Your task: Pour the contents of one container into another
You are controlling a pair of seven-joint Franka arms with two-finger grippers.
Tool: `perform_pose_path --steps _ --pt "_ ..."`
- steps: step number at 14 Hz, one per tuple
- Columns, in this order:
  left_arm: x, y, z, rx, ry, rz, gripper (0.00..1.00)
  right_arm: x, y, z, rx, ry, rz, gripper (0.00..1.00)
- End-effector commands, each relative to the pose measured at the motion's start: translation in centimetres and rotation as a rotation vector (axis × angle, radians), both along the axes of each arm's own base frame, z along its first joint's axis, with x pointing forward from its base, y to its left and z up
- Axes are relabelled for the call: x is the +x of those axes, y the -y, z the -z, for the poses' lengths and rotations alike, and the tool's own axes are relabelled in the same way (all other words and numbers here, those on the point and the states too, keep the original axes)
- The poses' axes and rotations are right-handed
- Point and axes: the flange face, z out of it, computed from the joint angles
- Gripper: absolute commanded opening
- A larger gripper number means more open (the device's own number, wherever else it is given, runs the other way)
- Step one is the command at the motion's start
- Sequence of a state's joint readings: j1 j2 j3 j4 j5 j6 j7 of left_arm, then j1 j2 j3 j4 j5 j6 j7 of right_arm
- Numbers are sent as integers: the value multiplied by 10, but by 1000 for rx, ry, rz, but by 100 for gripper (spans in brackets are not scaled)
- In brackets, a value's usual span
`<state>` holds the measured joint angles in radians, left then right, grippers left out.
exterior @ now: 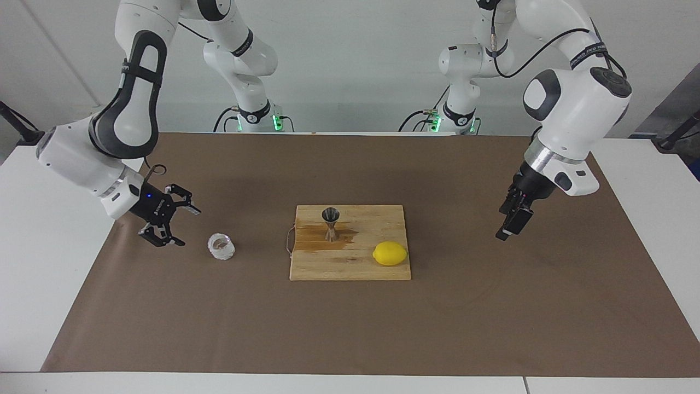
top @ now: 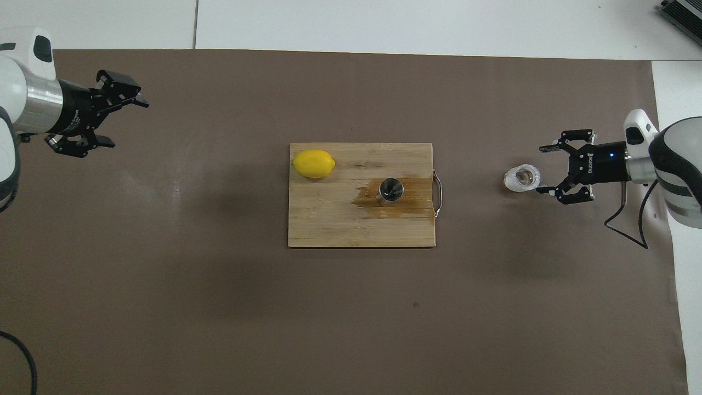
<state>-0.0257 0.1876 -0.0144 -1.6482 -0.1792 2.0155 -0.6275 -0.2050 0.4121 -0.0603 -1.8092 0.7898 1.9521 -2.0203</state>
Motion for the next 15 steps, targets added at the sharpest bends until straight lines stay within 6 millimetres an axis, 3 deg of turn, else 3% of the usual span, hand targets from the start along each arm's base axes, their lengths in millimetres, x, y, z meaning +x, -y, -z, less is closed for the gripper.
perform_pose_path --steps 1,3,6,9,11,13,15 --pt "-10 -29 -13 103 -14 200 100 0 6 -1 31 28 -19 100" --pt "-17 -40 -22 181 -35 361 100 -2 7 11 34 24 -34 100" --pt "-22 -46 -51 226 -53 502 100 -3 3 24 44 9 -39 100" --pt "-33 -37 -67 289 -108 649 100 -7 -4 33 38 9 -56 100" --pt "-56 -21 -104 303 -65 695 100 -9 -8 36 39 4 -60 100" --pt "-69 -12 -110 287 -89 708 100 -6 -10 37 24 25 -37 100" --pt "-77 -14 -103 274 -109 702 100 -11 -13 45 25 16 -31 100"
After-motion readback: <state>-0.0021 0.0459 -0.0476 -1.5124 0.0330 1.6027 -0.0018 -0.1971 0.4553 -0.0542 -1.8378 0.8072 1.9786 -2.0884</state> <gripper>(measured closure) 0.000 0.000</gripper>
